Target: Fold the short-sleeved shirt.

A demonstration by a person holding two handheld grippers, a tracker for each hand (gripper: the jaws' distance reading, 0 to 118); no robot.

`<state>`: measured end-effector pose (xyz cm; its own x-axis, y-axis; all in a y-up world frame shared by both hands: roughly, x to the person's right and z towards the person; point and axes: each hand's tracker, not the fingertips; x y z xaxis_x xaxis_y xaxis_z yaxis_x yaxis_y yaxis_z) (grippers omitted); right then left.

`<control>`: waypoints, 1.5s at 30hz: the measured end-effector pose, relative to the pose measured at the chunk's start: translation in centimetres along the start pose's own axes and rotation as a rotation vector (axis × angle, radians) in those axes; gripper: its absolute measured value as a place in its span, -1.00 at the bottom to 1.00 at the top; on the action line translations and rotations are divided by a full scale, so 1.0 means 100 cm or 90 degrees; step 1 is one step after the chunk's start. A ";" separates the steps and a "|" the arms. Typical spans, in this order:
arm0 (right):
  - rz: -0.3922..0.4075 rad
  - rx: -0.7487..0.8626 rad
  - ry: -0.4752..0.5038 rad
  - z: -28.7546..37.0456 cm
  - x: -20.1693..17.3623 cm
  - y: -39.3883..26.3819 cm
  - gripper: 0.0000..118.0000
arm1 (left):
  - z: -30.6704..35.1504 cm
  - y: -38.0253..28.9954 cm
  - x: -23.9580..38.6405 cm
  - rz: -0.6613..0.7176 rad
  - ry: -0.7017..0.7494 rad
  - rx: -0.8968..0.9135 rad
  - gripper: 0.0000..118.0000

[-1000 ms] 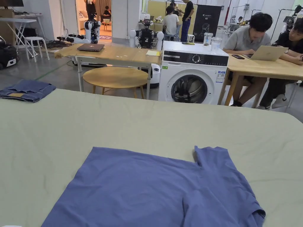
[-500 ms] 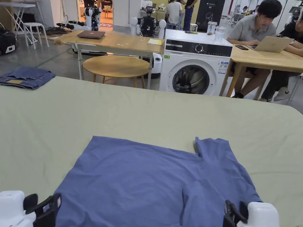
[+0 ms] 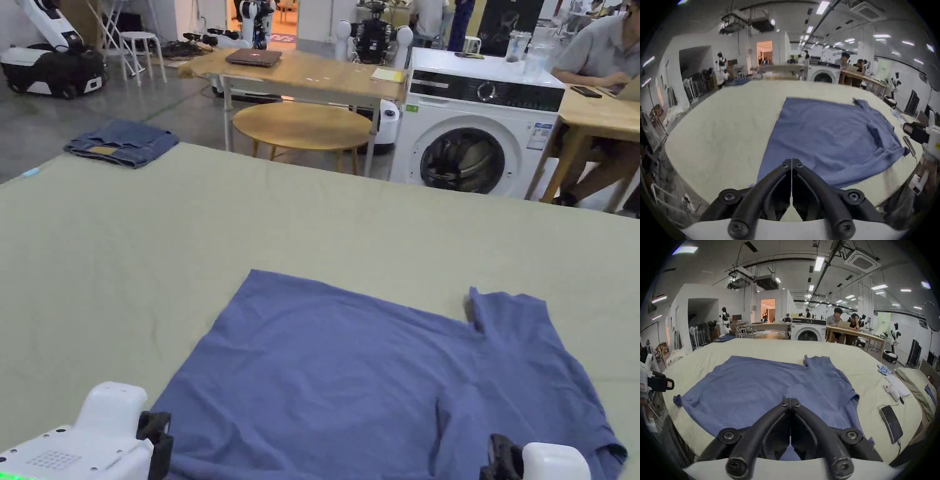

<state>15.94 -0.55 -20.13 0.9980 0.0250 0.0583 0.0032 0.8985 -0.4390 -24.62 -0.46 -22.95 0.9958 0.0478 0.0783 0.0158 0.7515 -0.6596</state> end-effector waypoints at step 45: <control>-0.018 -0.264 -0.022 -0.007 0.124 -0.019 -0.92 | -0.017 0.044 -0.032 0.051 -0.046 -0.050 -1.00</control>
<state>28.32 -2.24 -19.17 0.9945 0.0239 0.1022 0.0626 0.6466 -0.7602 -27.60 1.54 -27.38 0.9852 0.1546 0.0743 -0.0538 0.6898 -0.7220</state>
